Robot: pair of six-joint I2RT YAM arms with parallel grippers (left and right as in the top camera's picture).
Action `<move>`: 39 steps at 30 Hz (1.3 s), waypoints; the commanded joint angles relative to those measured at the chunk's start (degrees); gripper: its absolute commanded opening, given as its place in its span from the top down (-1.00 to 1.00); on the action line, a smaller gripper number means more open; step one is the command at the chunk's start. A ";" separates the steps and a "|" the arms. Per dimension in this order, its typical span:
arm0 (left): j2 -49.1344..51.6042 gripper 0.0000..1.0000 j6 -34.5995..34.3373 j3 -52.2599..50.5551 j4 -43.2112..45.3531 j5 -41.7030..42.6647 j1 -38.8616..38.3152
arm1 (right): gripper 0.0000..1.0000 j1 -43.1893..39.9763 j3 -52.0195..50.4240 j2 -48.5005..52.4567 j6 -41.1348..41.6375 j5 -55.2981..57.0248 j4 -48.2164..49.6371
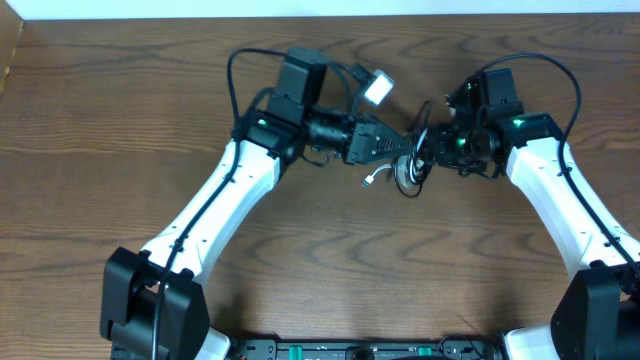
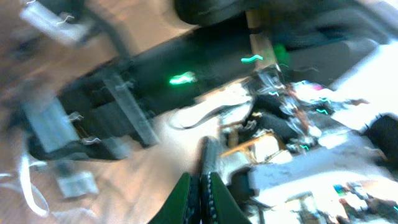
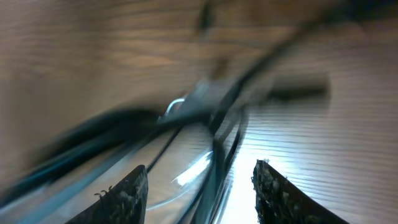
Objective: Untangle cables
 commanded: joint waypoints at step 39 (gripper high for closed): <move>20.31 0.31 -27.52 0.28 -4.50 -58.29 -4.33 | -0.03 -2.82 -5.31 0.00 2.43 5.18 -2.45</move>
